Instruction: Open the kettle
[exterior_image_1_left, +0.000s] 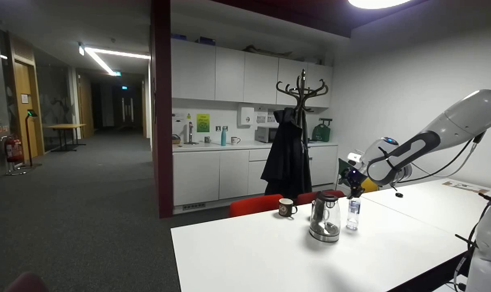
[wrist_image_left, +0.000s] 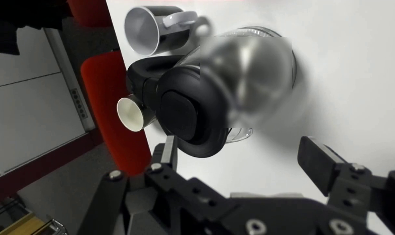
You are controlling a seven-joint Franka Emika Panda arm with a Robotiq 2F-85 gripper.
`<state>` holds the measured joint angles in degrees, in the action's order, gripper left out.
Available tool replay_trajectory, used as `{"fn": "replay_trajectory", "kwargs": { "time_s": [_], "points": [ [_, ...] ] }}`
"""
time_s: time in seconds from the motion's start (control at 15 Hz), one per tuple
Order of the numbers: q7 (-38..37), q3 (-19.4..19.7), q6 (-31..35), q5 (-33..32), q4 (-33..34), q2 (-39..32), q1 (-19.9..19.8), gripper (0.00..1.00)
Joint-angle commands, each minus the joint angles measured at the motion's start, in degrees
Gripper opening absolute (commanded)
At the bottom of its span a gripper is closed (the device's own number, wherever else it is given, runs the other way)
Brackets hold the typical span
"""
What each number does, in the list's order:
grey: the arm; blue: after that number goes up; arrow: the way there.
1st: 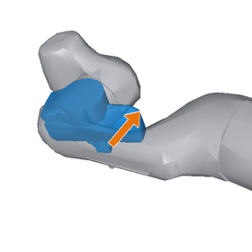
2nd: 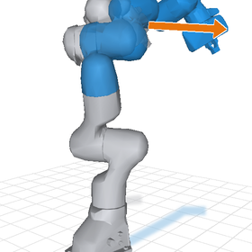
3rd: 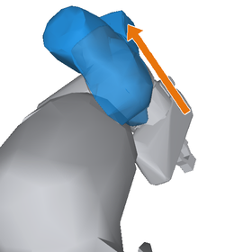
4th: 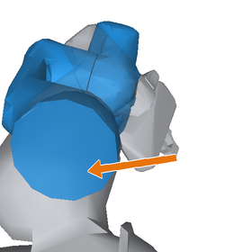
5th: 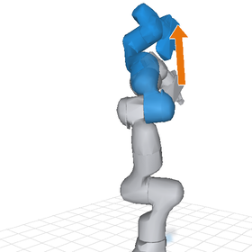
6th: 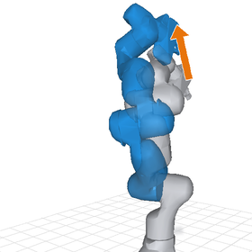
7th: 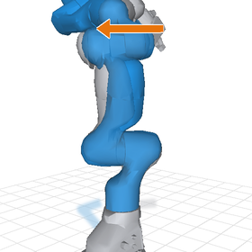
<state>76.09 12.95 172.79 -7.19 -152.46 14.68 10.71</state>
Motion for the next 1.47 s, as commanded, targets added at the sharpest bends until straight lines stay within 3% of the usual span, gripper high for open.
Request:
{"fn": "replay_trajectory", "kwargs": {
  "time_s": [0.0, 0.27, 0.67, 1.0, 1.07, 1.13, 1.2, 1.4],
  "points": [
    [3.5, 4.3, 9.0, 5.0, -1.3, -2.2, 6.0, 1.00],
    [2.6, 7.6, 14.5, 5.9, -1.1, -4.9, 10.7, 1.00],
    [-0.3, 10.1, 21.5, 4.6, -0.3, -9.6, 12.9, 1.00],
    [-3.2, 10.1, 26.2, 4.2, 0.6, -14.0, 12.3, 1.00],
    [-6.6, 1.2, 26.9, 0.9, 0.9, -15.0, 2.7, 1.00],
    [-7.4, 0.3, 28.2, 0.5, 1.2, -16.0, 1.7, 1.00],
    [-5.9, 5.0, 28.1, 2.9, 1.8, -16.3, 6.9, 1.00],
    [-5.5, 3.9, 25.5, 3.1, 4.8, -15.4, 5.7, 1.00]
  ]
}}
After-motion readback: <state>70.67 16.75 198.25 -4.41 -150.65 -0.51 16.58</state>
